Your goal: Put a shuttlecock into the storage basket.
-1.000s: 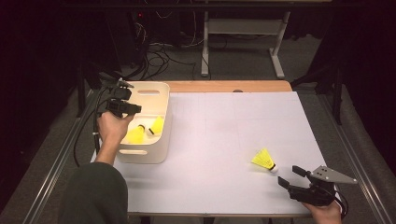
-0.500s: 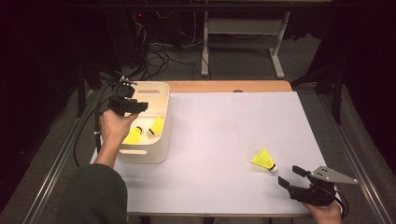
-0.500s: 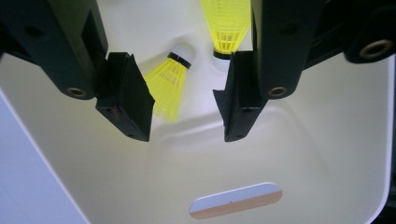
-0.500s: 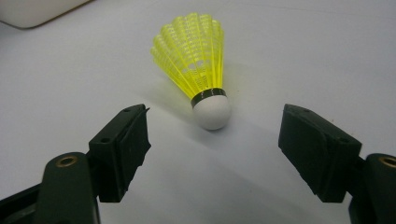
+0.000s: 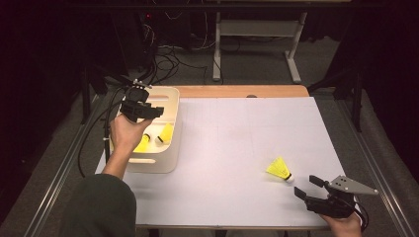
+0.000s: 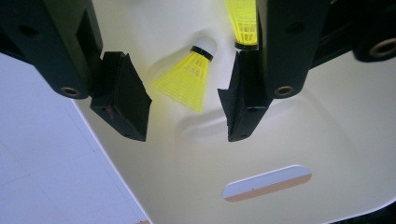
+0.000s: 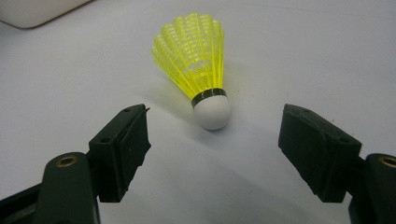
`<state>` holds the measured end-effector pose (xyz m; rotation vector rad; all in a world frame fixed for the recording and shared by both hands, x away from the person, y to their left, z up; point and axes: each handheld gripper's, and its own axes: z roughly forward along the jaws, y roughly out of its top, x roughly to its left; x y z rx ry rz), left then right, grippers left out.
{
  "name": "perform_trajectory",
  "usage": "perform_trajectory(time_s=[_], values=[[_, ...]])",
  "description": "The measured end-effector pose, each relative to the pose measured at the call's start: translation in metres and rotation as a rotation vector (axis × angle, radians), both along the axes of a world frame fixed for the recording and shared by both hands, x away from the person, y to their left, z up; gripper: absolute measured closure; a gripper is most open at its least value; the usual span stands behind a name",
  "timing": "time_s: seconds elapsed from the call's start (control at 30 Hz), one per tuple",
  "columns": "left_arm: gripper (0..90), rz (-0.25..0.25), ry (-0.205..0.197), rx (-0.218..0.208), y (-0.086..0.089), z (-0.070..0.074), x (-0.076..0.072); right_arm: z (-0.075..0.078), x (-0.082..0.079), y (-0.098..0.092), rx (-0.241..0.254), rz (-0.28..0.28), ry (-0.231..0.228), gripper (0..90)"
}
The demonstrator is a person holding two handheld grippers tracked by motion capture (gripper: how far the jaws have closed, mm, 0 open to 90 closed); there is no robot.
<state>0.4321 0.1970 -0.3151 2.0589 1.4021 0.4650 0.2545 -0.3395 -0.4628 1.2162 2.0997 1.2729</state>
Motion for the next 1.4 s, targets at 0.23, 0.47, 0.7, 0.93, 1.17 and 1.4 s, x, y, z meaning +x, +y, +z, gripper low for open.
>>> perform_trajectory(time_s=[0.23,0.47,0.7,0.93,1.17,1.4], values=[[50.2,-0.02,-0.009,-0.015,-0.005,0.004,-0.002,0.0,0.0,0.0,-0.001,0.001,0.0,24.9],[50.1,-0.036,-0.003,-0.002,-0.011,0.008,-0.002,0.0,0.0,0.0,-0.002,0.001,0.0,24.9],[50.1,-0.053,-0.016,-0.005,-0.017,0.012,-0.004,0.0,0.0,0.0,0.0,0.001,0.0,24.9],[50.0,-0.07,-0.015,-0.019,-0.025,0.013,-0.003,0.0,0.0,0.0,0.0,0.001,0.0,24.9],[49.8,-0.091,-0.016,-0.03,-0.031,0.014,-0.004,0.0,0.0,0.0,-0.001,0.003,-0.001,24.9],[49.2,-0.099,-0.009,-0.041,-0.036,0.012,-0.002,0.0,0.0,0.0,0.0,0.004,-0.001,24.9]])
